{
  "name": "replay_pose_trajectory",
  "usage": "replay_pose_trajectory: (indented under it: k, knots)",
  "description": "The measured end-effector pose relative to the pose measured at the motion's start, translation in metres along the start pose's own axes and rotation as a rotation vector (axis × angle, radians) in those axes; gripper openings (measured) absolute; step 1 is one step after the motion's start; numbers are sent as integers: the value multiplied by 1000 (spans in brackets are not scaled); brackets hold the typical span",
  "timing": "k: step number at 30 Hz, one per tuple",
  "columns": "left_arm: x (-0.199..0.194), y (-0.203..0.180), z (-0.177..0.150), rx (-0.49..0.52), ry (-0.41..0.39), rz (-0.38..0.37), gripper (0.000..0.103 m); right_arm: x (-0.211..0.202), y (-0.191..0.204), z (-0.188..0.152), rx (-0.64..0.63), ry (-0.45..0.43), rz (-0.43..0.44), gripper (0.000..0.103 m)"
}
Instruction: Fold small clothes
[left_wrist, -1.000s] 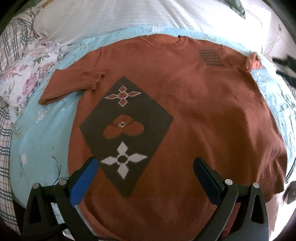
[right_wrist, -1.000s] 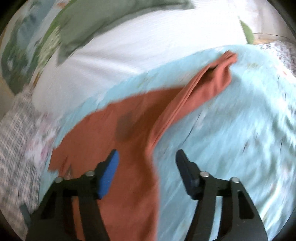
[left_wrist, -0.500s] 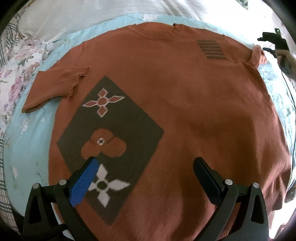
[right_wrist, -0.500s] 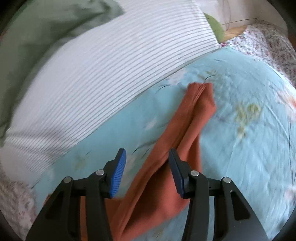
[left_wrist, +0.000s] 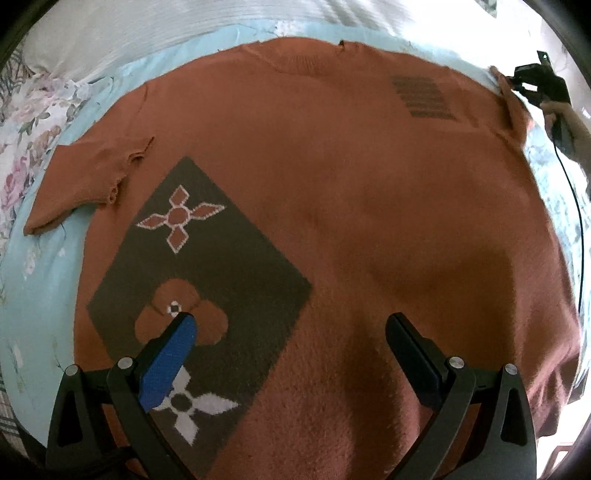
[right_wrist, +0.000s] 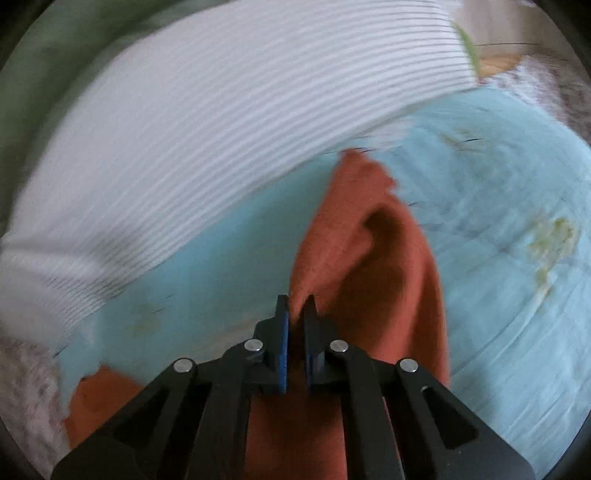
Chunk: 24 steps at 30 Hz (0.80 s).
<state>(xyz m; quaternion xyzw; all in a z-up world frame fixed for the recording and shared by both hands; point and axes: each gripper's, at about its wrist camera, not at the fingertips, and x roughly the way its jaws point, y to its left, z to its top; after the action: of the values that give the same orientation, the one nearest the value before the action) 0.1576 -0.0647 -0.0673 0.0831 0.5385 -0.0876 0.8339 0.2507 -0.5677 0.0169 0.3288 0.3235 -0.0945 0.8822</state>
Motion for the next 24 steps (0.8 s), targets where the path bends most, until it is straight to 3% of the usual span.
replay_pose_trajectory:
  k: [8,13,18,24]
  knots:
    - [-29,18,-12,-50,-61,-41,102,-28,112,-80,-140,99,294,7]
    - [-42,39,-16,-98,-104,-58,102,-27,203,-160,-263,196,454,7]
    - [-45,71,-16,-172,-127,-73,102,-1,265,-204,-349,298,504,7]
    - [-32,98,-3,-250,-139,-111,102,27,283,-256,-428,387,468,11]
